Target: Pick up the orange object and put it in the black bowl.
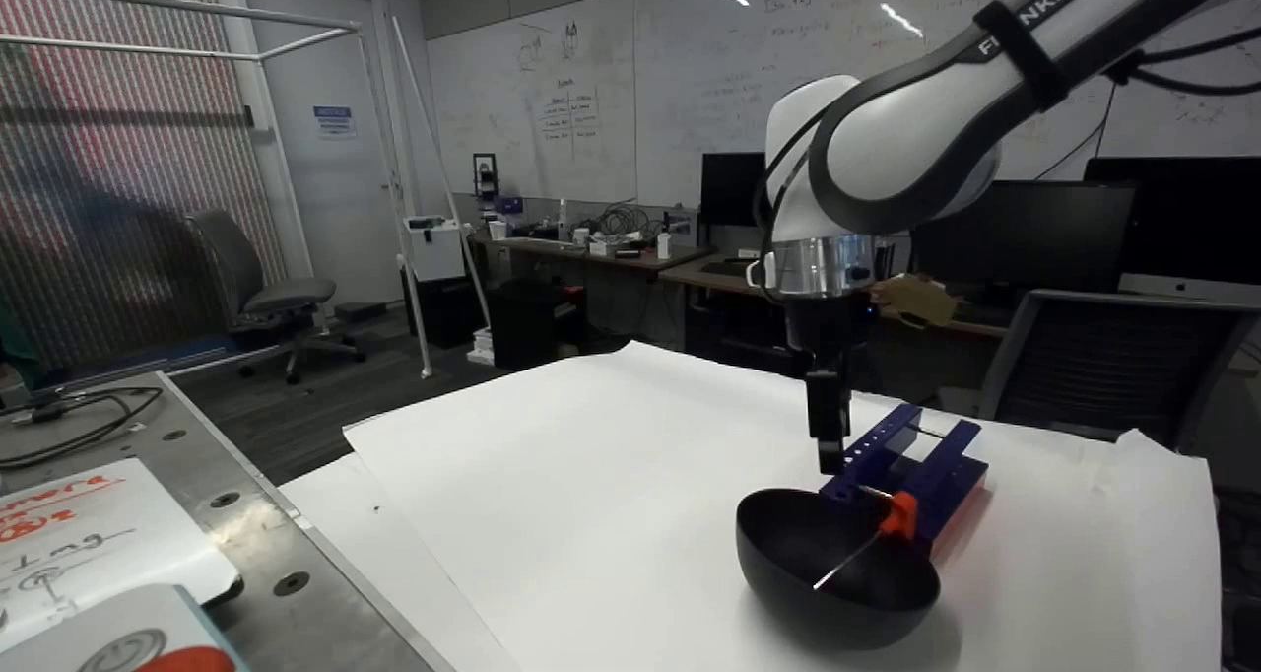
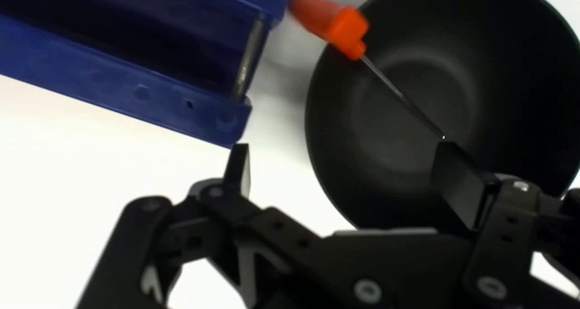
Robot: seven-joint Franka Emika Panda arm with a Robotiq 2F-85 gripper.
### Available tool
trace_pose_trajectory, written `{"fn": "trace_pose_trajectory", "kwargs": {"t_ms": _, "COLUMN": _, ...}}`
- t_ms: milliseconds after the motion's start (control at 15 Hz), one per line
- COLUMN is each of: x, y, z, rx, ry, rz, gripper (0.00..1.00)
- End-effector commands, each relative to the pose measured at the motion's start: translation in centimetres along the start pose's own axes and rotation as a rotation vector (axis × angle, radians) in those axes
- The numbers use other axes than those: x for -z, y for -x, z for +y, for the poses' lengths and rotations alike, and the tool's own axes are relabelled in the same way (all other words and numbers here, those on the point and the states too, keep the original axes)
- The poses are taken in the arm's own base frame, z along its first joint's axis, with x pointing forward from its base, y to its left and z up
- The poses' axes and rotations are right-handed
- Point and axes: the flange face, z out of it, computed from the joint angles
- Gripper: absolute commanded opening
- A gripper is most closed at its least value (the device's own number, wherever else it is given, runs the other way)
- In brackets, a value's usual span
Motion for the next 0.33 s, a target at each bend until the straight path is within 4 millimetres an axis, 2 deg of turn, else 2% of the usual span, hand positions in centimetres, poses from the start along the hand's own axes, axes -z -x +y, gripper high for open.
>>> {"fn": "trace_pose_trajectory", "kwargs": {"t_ms": 0, "x": 4.6, "y": 0.0, "z": 0.6, "rx": -0.117, "ry": 0.086, "rz": -0.136, "gripper": 1.00}}
{"fn": "trace_pose_trajectory", "kwargs": {"t_ms": 133, "x": 5.4, "y": 0.1, "z": 1.0, "rx": -0.160, "ry": 0.097, "rz": -0.247, "gripper": 1.00}}
{"fn": "trace_pose_trajectory", "kwargs": {"t_ms": 267, "x": 7.4, "y": 0.4, "z": 1.0, "rx": -0.154, "ry": 0.084, "rz": -0.336, "gripper": 1.00}}
